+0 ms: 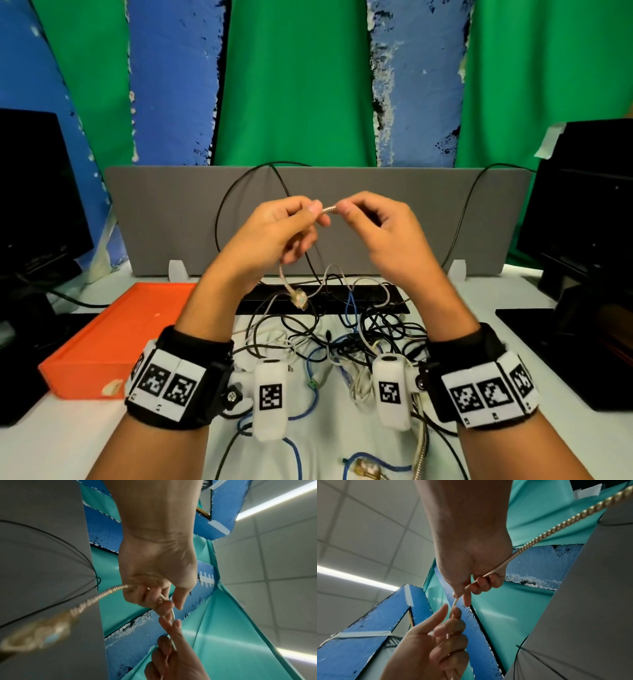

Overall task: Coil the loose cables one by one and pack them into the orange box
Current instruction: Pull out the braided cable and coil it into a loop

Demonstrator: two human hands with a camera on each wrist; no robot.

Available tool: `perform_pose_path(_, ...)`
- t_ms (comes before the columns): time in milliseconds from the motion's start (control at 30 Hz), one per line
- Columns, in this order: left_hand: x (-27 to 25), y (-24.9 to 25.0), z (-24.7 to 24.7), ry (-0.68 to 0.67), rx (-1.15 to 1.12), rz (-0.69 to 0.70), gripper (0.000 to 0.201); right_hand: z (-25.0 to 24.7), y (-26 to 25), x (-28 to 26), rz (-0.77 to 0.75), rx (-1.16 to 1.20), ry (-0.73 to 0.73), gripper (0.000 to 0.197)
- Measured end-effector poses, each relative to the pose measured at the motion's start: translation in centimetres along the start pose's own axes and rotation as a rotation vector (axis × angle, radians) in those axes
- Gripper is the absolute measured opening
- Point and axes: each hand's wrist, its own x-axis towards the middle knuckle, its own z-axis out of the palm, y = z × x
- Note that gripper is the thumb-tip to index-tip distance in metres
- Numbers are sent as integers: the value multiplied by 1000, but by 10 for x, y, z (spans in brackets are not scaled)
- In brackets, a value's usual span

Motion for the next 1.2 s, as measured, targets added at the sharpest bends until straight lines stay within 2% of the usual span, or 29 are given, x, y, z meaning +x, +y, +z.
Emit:
perform_pose_path(67, -3, -1, -4, -134, -66, -81, 23, -4, 5, 3, 6, -10, 24, 15)
perform_pose_path(133, -4, -3, -6, -162, -4, -148, 26, -6, 12, 7, 25, -12, 67, 13)
perform_pose_path(233, -2, -3, -7, -48, 100, -167, 38, -7, 18, 7, 89, -24, 111, 13)
perform_pose_path(300, 0, -3, -7, 31, 44, -164, 41, -8, 17, 5, 96, -41, 108, 14)
perform_pose_path(433, 2, -2, 0, 100, -67, -119, 40, -8, 2, 1, -19, -192, 20, 14)
perform_pose_path(533, 0, 1, 5, 35, -99, -95, 39, 0, -11, -3, -81, -167, 10, 14)
perform_pose_path(667, -5, 5, -1, -113, -252, -105, 32, -1, -10, -2, -28, -103, 117, 11)
perform_pose_path(767, -5, 5, -2, -182, -343, -117, 27, 1, -7, -2, -8, -118, 143, 13)
perform_pose_path(833, -3, 6, 1, -138, -450, -109, 30, 6, -8, -4, 4, -169, 92, 16)
perform_pose_path(1033, 0, 20, -14, 205, -917, 78, 33, 1, -4, -5, 162, -255, -77, 24)
perform_pose_path(1100, -1, 21, -25, 271, -957, 159, 38, -1, -6, -8, 190, -288, -190, 26)
perform_pose_path(1200, 0, 16, -26, 333, -836, 247, 45, 9, -20, -15, 157, -306, -376, 30)
